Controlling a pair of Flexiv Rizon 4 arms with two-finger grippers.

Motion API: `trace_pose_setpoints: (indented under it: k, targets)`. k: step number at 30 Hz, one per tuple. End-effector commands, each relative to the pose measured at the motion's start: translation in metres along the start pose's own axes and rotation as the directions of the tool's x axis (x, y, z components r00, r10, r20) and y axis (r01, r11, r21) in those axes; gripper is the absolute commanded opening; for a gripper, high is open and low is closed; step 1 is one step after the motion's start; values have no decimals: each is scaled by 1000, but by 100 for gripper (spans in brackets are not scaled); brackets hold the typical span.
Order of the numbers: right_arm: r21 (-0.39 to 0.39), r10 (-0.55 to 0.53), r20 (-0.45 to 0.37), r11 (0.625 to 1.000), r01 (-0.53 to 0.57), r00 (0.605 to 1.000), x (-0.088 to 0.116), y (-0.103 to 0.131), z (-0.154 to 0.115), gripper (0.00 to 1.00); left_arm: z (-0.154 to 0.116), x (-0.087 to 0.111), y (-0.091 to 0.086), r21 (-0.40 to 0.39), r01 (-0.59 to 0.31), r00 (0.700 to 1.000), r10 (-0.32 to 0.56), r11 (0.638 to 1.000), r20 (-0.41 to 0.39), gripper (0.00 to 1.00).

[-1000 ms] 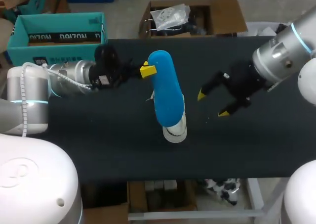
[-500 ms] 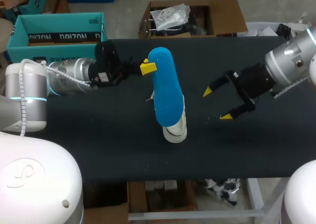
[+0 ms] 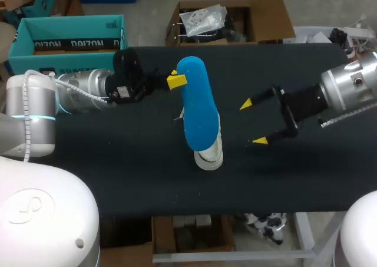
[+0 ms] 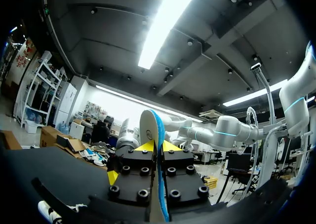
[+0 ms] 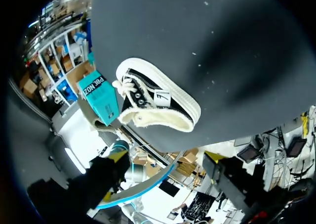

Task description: Open the shoe tongue, take the insole out of the shoe, put the insole back into the shoe, and pack the shoe into the shoebox

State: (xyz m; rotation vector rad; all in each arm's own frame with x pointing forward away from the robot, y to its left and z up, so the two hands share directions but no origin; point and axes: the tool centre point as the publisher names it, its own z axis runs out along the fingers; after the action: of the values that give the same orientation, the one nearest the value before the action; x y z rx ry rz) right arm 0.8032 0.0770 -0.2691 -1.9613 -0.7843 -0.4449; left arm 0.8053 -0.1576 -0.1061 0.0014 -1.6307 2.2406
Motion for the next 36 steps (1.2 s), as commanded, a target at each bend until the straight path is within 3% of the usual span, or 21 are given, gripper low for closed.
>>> trace_pose_setpoints:
  k: [1, 6, 8, 9, 10, 11, 12, 13, 14, 30, 34, 36]
  targets:
    - [58, -1, 0, 998, 1, 1000, -1, 4, -3, 100, 0, 0, 1, 3, 0, 1000, 0, 1000, 3, 0]
    - [58, -1, 0, 998, 1, 1000, -1, 4, -3, 100, 0, 0, 1, 3, 0, 1000, 0, 1000, 3, 0]
    - [166, 84, -9, 983, -81, 996, 10, 11, 0, 100, 0, 0, 1, 3, 0, 1000, 0, 1000, 3, 0]
    - [184, 116, -11, 976, -112, 993, 14, 13, 2, 100, 0, 0, 1, 3, 0, 1000, 0, 1000, 3, 0]
    - [280, 199, -13, 941, -187, 980, 18, 16, 4, 100, 0, 0, 1, 3, 0, 1000, 0, 1000, 3, 0]
    - [275, 258, 0, 929, -248, 966, 20, 20, 6, 100, 0, 0, 1, 3, 0, 1000, 0, 1000, 3, 0]
    - [303, 363, -13, 889, -342, 932, 21, 22, 7, 100, 0, 0, 1, 3, 0, 1000, 0, 1000, 3, 0]
    - [367, 494, 14, 806, -464, 869, 20, 26, 10, 100, 0, 0, 1, 3, 0, 1000, 0, 1000, 3, 0]
    - [308, 571, 40, 774, -554, 820, 18, 28, 12, 100, 0, 0, 1, 3, 0, 1000, 0, 1000, 3, 0]
    - [308, 571, 40, 774, -554, 820, 18, 28, 12, 100, 0, 0, 1, 3, 0, 1000, 0, 1000, 3, 0]
    - [275, 543, 40, 801, -532, 839, 30, 14, 16, 100, 0, 0, 1, 3, 0, 1000, 0, 1000, 3, 0]
    - [303, 532, 30, 802, -515, 846, 30, 7, 17, 100, 0, 0, 1, 3, 0, 1000, 0, 1000, 3, 0]
